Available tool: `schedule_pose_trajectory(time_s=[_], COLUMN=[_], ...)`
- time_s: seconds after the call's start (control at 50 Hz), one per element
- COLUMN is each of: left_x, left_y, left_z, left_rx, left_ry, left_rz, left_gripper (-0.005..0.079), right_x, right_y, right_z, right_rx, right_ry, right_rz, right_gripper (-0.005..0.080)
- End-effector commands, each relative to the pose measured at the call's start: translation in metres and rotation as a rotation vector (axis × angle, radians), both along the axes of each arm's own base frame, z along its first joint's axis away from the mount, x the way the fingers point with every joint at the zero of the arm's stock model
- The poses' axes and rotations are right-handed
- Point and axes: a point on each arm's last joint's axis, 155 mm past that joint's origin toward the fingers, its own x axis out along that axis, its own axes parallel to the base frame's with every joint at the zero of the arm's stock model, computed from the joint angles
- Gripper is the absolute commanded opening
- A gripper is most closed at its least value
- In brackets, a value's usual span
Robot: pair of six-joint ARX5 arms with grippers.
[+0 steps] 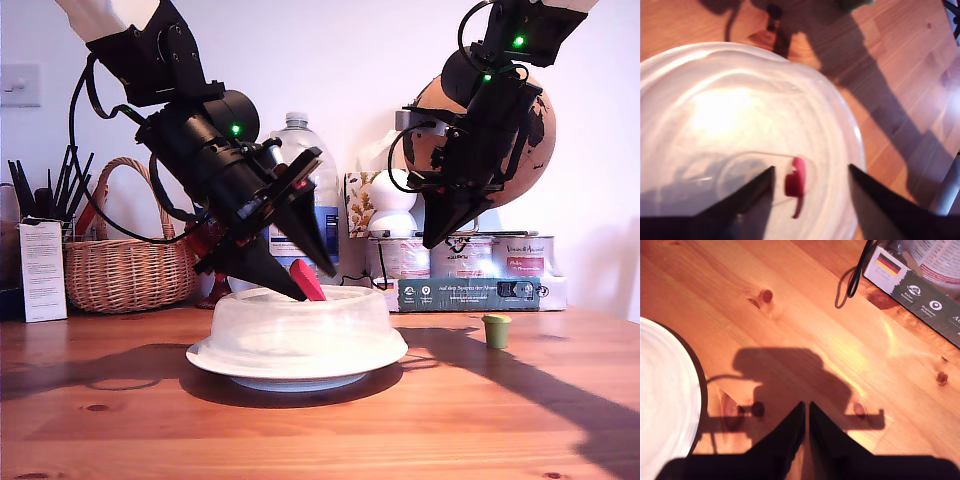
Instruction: Lift the plastic dome with your left arm while removing the green coffee capsule from the plate using your right arm.
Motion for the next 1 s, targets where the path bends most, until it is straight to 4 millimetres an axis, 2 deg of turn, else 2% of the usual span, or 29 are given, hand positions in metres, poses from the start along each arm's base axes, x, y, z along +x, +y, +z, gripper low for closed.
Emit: schedule_pose_trajectory(time_s=[0.0,0.36,0.58,0.98], left_x=[-0.003,0.008,0.01,0.029], left_y=[0.01,0.024,0.024,0.028], left_z=[-0.024,-0.018,-0.008,0.015], left_rx=[0.052,0.131,0.135,0.201], left_ry=[0.035,0.01,0.004,-0.086], left_rz=[0.01,0.033,0.029,0.045], left_gripper=[0.0518,0.0518,0.0518,0.0516], right_x=[0.001,0.001,0.001,0.0], right_y=[0.002,0.003,0.004,0.004], right_z=[0.013,0.013,0.013,0.013], right_rx=[0.011,0.012,0.018,0.02], right_ry=[-0.028,-0.027,-0.024,-0.022], right_rz=[0.003,0.004,0.007,0.006], right_gripper=[-0.001,-0.001,-0.001,-0.001])
